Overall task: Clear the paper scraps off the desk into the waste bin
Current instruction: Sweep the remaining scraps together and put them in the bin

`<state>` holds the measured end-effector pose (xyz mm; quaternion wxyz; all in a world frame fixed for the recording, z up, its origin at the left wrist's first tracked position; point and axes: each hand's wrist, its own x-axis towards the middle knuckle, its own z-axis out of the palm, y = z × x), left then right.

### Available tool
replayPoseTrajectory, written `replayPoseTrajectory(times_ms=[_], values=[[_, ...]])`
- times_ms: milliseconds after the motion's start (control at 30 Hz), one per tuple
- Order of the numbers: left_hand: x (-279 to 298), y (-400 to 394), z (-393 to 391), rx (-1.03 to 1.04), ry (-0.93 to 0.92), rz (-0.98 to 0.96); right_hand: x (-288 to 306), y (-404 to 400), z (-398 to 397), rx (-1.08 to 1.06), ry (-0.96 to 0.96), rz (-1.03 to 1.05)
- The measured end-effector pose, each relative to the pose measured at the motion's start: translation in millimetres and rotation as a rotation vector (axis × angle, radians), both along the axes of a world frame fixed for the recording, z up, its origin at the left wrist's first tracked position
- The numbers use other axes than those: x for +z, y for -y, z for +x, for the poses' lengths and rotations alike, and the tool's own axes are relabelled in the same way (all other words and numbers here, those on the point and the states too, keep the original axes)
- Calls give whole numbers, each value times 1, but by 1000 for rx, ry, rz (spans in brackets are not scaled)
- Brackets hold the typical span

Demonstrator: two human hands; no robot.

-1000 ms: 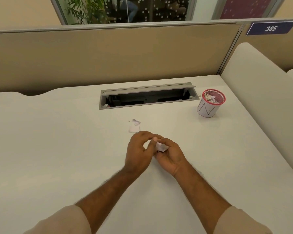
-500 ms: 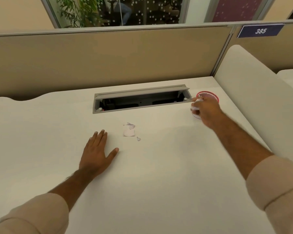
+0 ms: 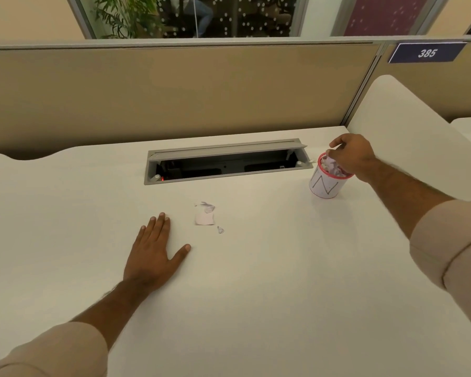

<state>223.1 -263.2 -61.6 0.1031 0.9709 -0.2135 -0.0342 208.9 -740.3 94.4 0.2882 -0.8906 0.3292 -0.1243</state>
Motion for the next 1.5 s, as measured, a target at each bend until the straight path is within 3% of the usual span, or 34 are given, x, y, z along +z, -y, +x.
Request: replayPoseTrajectory(times_ms=[100, 233, 433, 700, 1167, 1500], values=[[-1, 0, 0, 1, 12, -5, 8, 8, -1, 1, -17, 15], [-2, 2, 1, 9, 12, -21, 18, 11, -6, 7, 54, -139], [-1, 1, 0, 15, 14, -24, 5, -7, -2, 257, -386, -296], [-1, 1, -1, 22, 25, -39, -12, -2, 18, 308, -654, -396], [0, 3, 0, 29, 56, -46, -20, -2, 31, 242, -706, -386], [2, 4, 0, 28, 47, -43, -5, -1, 28, 151, -643, -71]])
